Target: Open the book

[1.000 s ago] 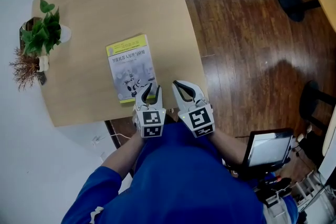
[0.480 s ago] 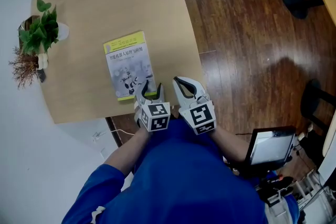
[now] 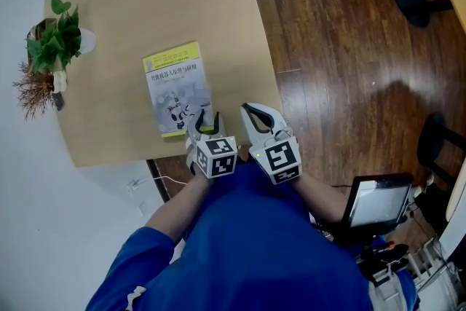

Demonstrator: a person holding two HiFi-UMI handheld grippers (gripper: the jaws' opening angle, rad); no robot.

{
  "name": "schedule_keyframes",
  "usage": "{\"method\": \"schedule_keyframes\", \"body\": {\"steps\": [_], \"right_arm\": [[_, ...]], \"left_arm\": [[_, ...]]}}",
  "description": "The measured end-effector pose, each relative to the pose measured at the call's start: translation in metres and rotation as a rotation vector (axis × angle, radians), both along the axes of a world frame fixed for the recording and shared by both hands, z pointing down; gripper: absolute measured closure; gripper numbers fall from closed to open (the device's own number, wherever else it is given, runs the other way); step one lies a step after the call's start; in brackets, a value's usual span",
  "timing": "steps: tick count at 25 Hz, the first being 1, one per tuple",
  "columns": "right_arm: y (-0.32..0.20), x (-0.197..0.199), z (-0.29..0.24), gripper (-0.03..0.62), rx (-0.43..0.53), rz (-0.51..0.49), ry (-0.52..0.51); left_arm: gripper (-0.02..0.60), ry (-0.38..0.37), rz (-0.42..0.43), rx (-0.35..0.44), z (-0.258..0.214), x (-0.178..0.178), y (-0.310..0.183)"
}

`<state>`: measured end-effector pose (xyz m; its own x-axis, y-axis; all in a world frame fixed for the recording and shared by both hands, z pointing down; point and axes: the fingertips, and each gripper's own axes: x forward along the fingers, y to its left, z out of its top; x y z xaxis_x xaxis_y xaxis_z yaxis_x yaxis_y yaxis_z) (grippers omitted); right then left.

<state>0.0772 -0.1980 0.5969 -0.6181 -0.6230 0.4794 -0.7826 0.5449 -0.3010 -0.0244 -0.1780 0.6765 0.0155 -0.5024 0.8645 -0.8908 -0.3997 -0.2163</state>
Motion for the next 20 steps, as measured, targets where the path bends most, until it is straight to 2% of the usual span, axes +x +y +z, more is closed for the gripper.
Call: {"method": "schedule_keyframes", "body": {"steps": [11,18,20], "right_arm": [[0.0,-0.003,-0.006,0.591,0.017,-0.011,-0.011],[0.002,-0.008,-0.009,0.591,0.027,-0.018,-0.013],[0.002,-0.011,-0.01,0.591,0.031,-0.022,-0.012]], "left_arm": [[0.429,0.027,-0.018,0.005,-0.012,-0.002,0.003],[0.482,0.05,-0.022,0.029,-0.024,-0.006,0.004],[0.524,0.049,-0.026,0.035,-0.027,-0.011,0.005]]}}
